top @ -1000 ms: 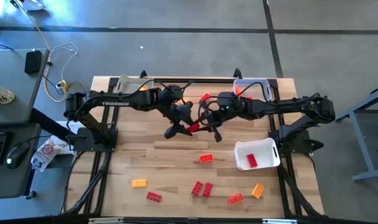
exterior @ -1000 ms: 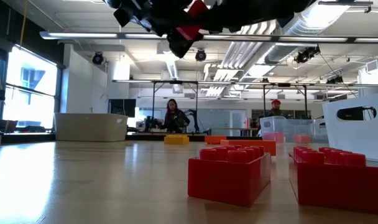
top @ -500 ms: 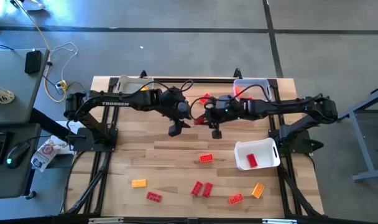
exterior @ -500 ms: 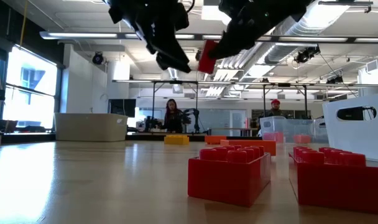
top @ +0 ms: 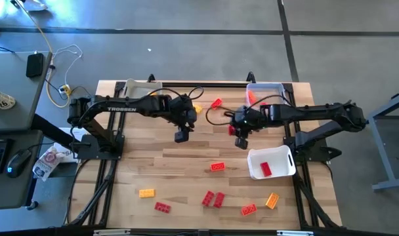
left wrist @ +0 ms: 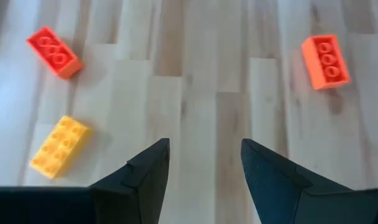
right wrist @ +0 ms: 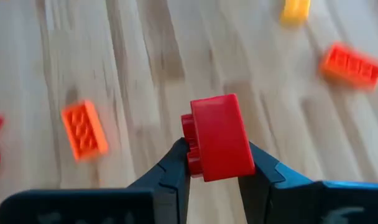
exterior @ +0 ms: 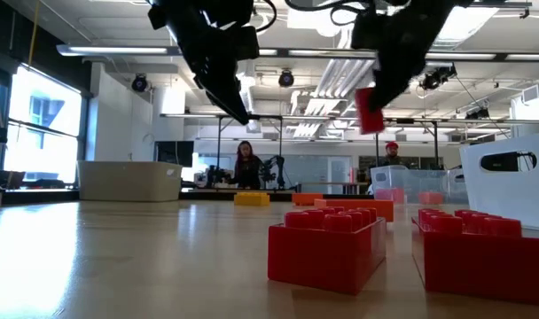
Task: Sort & place blocks by color
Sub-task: Put the red block into the white bin
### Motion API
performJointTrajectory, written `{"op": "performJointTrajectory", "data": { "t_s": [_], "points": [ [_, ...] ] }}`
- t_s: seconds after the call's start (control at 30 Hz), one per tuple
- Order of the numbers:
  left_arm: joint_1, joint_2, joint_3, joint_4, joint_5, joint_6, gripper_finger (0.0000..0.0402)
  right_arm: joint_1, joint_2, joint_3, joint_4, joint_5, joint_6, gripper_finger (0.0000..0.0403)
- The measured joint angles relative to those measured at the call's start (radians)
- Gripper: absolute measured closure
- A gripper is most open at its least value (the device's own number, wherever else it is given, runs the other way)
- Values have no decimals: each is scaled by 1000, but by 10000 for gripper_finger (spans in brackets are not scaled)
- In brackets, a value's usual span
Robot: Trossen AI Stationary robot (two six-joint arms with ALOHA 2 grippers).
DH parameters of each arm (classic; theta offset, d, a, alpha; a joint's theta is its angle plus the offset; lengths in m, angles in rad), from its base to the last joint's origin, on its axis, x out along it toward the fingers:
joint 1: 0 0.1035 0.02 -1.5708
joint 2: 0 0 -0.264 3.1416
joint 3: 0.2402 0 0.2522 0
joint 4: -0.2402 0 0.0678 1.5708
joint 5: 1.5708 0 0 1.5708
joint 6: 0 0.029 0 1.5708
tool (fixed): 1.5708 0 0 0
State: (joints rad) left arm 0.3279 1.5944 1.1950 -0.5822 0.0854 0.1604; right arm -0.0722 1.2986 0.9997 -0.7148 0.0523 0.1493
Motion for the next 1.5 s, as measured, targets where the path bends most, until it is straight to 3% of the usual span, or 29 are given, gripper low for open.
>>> {"op": "performJointTrajectory", "data": {
  "t_s": [0.23,0.5,0.8,1.07,1.5],
  "points": [
    [0,0,0,3,-21,0,216,112,-78,0,-302,83,216,323],
    [0,0,0,7,-20,0,216,226,-162,0,-445,98,432,323],
    [-2,0,0,-44,-19,-28,216,338,-104,0,-556,115,678,323],
    [-2,0,0,-102,-19,-30,216,392,17,0,-611,-24,793,323],
    [-2,0,0,-102,-19,-27,216,395,202,0,-604,-186,716,310]
  ]
}}
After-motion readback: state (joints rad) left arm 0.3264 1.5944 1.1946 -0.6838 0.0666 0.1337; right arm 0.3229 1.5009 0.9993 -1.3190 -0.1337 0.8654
